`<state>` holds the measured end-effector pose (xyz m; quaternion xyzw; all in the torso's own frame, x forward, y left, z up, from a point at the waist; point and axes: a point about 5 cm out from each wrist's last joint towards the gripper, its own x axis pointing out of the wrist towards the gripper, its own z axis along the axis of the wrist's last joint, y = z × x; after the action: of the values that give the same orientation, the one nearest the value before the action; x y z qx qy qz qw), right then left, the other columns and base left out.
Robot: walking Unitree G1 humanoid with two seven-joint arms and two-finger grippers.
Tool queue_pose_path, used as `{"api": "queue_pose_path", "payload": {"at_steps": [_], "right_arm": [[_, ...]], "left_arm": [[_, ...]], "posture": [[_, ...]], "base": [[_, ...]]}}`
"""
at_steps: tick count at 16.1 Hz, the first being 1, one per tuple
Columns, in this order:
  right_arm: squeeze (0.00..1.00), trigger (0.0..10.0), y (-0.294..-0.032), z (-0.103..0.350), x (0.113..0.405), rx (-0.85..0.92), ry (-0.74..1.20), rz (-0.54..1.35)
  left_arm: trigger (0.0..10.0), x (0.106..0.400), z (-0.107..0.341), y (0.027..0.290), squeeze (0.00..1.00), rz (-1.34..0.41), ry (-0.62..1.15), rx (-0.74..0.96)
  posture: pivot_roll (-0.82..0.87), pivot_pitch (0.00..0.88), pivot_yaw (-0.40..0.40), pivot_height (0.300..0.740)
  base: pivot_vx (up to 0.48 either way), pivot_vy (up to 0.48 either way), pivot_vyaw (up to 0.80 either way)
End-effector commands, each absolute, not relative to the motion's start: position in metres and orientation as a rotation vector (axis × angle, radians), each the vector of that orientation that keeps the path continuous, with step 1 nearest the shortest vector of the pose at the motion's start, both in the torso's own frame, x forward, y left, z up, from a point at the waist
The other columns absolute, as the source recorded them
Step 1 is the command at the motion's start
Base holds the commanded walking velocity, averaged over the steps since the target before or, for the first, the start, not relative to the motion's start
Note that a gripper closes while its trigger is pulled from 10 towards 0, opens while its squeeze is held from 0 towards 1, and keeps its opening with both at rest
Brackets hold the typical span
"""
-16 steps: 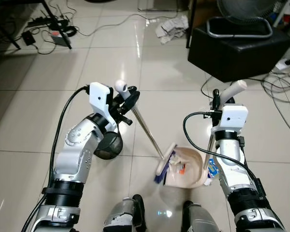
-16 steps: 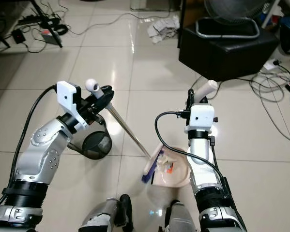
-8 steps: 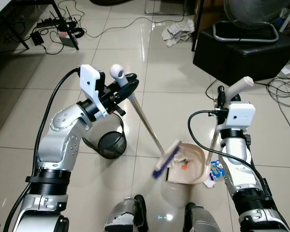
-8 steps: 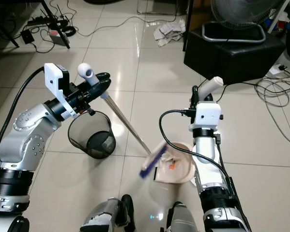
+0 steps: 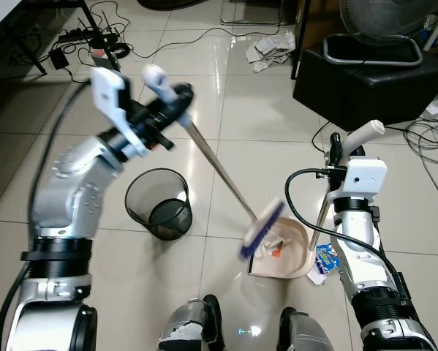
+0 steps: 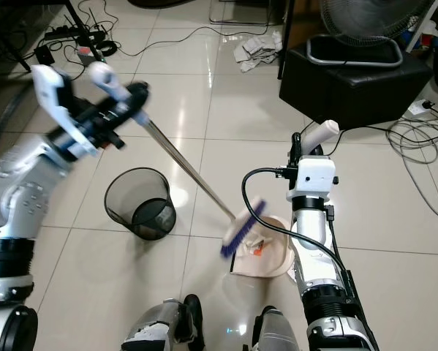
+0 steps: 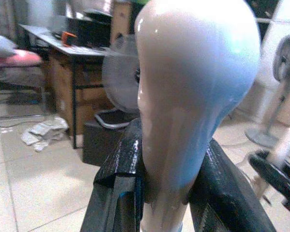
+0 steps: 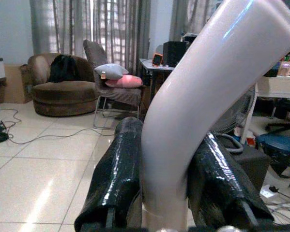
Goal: Sweep floor
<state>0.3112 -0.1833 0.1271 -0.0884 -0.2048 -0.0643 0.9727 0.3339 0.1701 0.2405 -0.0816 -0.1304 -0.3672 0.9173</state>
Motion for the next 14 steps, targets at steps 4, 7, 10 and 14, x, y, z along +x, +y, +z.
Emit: {"api": "queue_pose_path", "payload": {"at_steps": [4, 7, 10, 14], "right_arm": [[0.00, 10.0, -0.184, 0.133, 0.309, -0.111, -0.449, -0.143], [0.00, 10.0, -0.192, 0.131, 0.300, -0.023, -0.473, -0.199], [0.00, 10.0, -0.208, 0.132, 0.283, 0.016, -0.502, -0.280], [0.00, 10.0, -0.223, 0.143, 0.268, 0.081, -0.553, -0.340]], "left_arm": [[10.0, 0.348, 0.254, 0.202, 0.00, -0.518, -0.383, -0.096], [10.0, 0.351, 0.208, 0.193, 0.00, -0.450, -0.255, 0.009], [10.0, 0.345, 0.163, 0.179, 0.00, -0.437, -0.176, -0.007], [10.0, 0.339, 0.137, 0.171, 0.00, -0.396, -0.152, -0.023]], "posture": [[0.05, 0.132, 0.132, 0.740], [0.05, 0.114, 0.131, 0.740], [0.02, 0.087, 0.138, 0.740], [0.00, 0.073, 0.140, 0.740]], "base": [[0.000, 0.000, 0.00], [0.000, 0.000, 0.00], [0.000, 0.000, 0.00], [0.000, 0.000, 0.00]]}}
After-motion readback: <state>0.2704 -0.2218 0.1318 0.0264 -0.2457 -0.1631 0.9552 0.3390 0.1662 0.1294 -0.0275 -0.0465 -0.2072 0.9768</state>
